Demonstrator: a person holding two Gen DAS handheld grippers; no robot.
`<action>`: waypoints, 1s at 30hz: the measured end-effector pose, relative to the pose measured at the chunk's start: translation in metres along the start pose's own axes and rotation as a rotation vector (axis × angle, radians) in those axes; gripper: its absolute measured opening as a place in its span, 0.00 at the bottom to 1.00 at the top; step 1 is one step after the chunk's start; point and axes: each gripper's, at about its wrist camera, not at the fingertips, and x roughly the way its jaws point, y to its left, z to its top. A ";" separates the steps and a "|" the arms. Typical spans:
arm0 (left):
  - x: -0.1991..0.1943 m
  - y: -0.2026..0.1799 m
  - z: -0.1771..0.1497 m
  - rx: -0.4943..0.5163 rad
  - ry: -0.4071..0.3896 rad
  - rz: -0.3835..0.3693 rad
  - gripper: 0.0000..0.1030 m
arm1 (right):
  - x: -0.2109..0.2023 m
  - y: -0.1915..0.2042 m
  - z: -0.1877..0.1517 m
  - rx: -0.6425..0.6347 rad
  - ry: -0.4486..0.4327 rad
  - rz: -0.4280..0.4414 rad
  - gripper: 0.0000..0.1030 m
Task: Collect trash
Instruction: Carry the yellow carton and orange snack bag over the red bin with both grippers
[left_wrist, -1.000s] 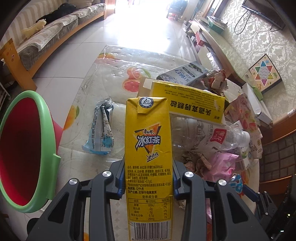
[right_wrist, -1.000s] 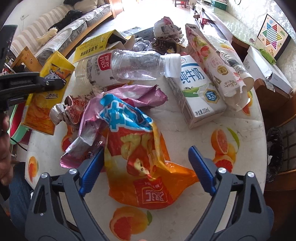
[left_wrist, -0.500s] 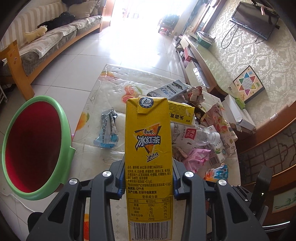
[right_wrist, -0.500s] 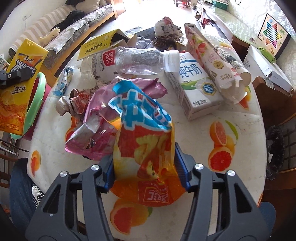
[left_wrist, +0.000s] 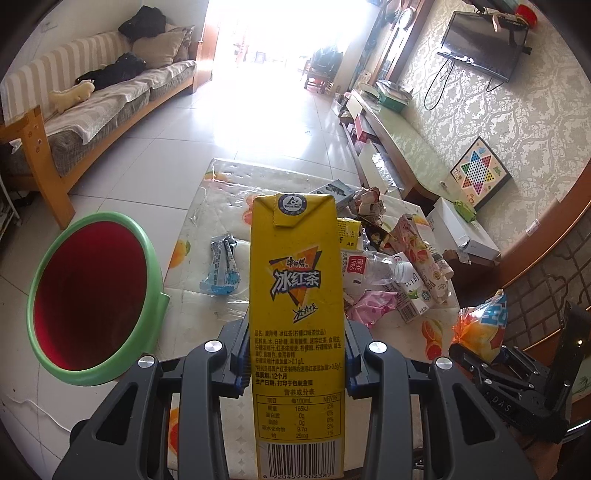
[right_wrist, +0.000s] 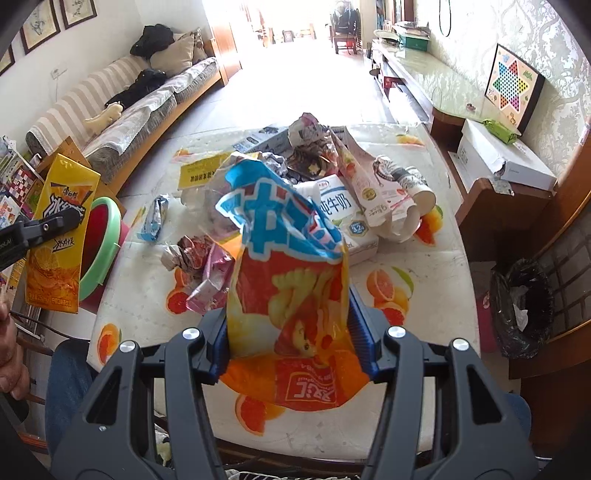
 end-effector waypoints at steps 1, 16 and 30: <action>-0.004 0.002 0.001 0.004 -0.010 0.004 0.34 | -0.005 0.004 0.002 -0.009 -0.012 -0.002 0.51; -0.045 0.082 0.013 -0.071 -0.100 0.066 0.34 | -0.016 0.110 0.044 -0.158 -0.065 0.070 0.51; -0.054 0.194 0.026 -0.178 -0.113 0.180 0.34 | 0.016 0.236 0.075 -0.299 -0.054 0.205 0.51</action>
